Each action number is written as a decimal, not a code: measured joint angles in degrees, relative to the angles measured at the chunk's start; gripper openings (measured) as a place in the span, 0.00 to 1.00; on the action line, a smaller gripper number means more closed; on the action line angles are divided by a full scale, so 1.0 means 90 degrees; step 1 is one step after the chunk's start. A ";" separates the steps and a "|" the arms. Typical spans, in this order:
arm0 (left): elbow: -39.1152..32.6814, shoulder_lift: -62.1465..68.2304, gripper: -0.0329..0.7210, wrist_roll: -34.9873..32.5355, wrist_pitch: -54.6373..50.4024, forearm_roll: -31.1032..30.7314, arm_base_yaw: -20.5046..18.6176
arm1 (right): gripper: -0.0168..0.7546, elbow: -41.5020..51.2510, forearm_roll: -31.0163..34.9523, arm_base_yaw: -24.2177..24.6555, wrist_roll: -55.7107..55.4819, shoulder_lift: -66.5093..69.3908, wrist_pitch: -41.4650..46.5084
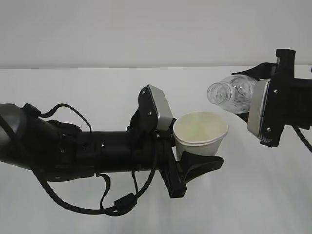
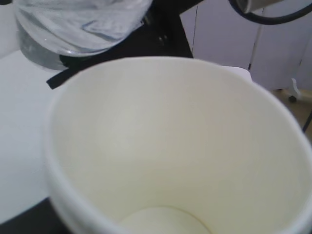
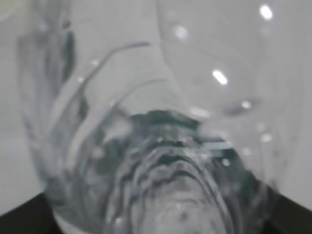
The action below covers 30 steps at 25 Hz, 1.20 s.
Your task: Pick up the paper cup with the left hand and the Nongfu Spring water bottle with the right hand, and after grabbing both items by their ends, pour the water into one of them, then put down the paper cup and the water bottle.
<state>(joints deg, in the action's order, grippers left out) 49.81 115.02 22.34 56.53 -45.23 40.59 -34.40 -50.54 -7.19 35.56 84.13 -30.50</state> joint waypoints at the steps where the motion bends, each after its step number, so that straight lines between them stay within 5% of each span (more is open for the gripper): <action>1: 0.0000 0.0000 0.64 0.0000 0.0000 -0.0031 0.0000 | 0.67 0.0000 0.0062 0.0000 0.0077 0.0000 0.0000; 30: 0.0000 0.0000 0.64 0.0000 0.0318 -0.0450 0.0000 | 0.67 -0.0069 0.0423 0.0000 0.1789 0.0000 -0.0147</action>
<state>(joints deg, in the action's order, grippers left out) 49.81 115.02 22.34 59.38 -49.28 40.59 -35.02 -46.73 -7.19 51.66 84.13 -31.82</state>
